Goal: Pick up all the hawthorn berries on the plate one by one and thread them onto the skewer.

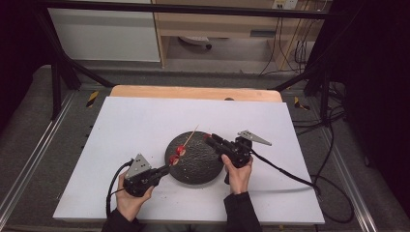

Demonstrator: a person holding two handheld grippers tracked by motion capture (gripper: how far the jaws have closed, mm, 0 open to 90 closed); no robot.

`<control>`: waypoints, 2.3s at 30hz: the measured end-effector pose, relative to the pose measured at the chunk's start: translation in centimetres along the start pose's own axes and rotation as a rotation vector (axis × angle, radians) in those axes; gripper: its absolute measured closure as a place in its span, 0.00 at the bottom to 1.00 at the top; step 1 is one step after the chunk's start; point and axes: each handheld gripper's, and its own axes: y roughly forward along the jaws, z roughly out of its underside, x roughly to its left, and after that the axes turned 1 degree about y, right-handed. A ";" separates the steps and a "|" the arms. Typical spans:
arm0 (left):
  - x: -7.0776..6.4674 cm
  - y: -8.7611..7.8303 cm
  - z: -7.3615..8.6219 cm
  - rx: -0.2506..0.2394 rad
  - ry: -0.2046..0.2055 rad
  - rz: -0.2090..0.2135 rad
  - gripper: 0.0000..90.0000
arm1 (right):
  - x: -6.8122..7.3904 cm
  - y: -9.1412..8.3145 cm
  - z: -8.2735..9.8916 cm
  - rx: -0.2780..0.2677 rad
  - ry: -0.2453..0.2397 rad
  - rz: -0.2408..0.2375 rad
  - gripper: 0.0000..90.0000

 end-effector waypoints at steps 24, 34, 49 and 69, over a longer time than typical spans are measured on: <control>-1.8 1.2 -0.4 -0.012 0.002 0.013 0.98 | -0.5 -0.2 -3.0 -0.223 0.071 -0.005 0.70; -2.2 1.8 -0.5 -0.019 -0.011 0.015 0.98 | -0.7 0.2 -3.1 -0.261 0.108 -0.010 0.70; -3.1 2.9 -0.7 -0.033 -0.025 0.012 0.98 | -0.6 0.4 -2.8 -0.288 0.151 -0.025 0.70; -3.5 3.4 -1.1 -0.058 -0.062 0.001 0.98 | -0.4 0.7 -2.3 -0.288 0.176 -0.042 0.70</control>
